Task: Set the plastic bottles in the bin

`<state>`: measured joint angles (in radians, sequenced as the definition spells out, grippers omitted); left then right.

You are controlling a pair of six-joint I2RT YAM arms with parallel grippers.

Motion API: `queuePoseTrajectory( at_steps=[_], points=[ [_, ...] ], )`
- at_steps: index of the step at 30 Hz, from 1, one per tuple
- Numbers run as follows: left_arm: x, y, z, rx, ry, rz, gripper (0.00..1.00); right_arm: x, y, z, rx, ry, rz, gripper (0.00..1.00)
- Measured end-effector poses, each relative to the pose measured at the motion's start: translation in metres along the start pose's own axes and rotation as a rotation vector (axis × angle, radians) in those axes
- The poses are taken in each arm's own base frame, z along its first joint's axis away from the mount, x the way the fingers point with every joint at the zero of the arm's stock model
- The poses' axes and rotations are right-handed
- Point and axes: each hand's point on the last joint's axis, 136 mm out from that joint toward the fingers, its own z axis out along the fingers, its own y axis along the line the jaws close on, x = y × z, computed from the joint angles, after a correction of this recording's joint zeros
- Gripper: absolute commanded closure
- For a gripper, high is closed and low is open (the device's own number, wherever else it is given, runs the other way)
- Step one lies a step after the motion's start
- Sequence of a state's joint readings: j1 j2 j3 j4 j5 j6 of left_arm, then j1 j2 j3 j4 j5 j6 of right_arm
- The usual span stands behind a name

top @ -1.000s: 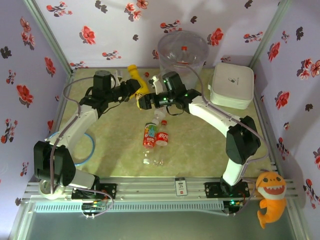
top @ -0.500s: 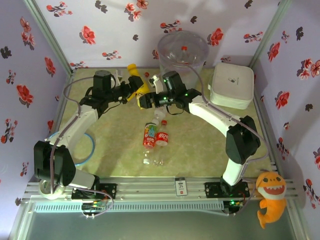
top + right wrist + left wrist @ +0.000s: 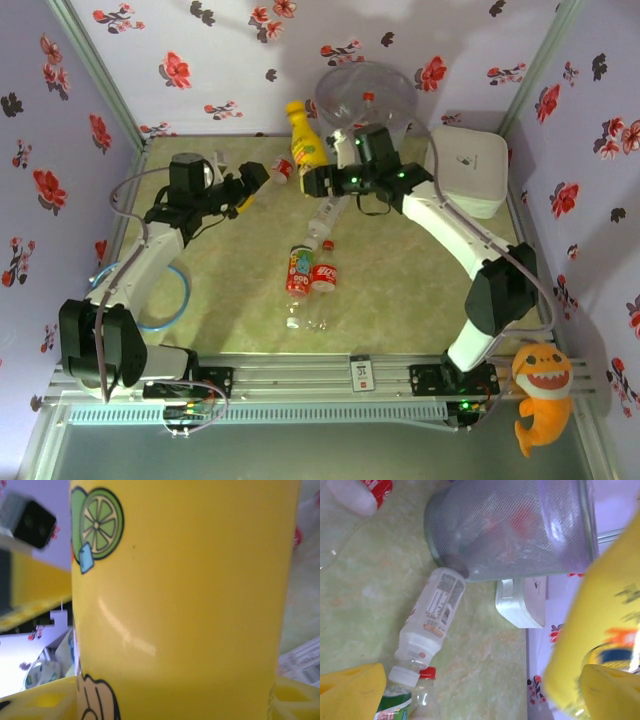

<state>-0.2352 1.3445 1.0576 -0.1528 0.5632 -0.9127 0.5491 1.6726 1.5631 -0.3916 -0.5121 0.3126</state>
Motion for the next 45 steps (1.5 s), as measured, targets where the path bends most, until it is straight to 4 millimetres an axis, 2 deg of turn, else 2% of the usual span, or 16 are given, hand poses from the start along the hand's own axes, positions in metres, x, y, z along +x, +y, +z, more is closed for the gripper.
queuePoseTrajectory(
  at_steps=[7,12,15,17,20,24,28,31,38,45],
  points=[
    [0.023,0.030,0.002,-0.067,0.055,-0.018,0.00,-0.072,-0.026,-0.061,0.155,-0.165,-0.050,0.58],
    [0.031,0.041,0.002,-0.089,0.075,-0.033,0.00,-0.126,-0.049,-0.106,0.321,-0.289,-0.100,0.60],
    [0.033,0.041,0.001,-0.087,0.073,-0.030,0.00,-0.150,-0.072,-0.122,0.421,-0.332,-0.110,0.60],
    [0.033,0.041,0.000,-0.087,0.073,-0.026,0.00,-0.160,-0.093,-0.125,0.486,-0.337,-0.111,0.60],
    [0.034,0.042,0.000,-0.088,0.074,-0.024,0.00,-0.165,-0.126,-0.120,0.565,-0.316,-0.099,0.61],
    [0.036,0.044,0.000,-0.092,0.077,-0.024,0.00,-0.161,-0.168,-0.104,0.642,-0.262,-0.079,0.62],
    [0.038,0.048,0.001,-0.098,0.082,-0.029,0.00,-0.156,-0.196,-0.090,0.675,-0.228,-0.065,0.62],
    [0.040,0.051,0.001,-0.101,0.085,-0.032,0.00,-0.153,-0.205,-0.084,0.684,-0.211,-0.059,0.62],
    [0.042,0.054,0.002,-0.104,0.086,-0.034,0.00,-0.151,-0.211,-0.083,0.695,-0.203,-0.058,0.58],
    [0.042,0.054,0.002,-0.103,0.086,-0.033,0.00,-0.143,-0.219,-0.077,0.705,-0.180,-0.063,0.41]
  ],
)
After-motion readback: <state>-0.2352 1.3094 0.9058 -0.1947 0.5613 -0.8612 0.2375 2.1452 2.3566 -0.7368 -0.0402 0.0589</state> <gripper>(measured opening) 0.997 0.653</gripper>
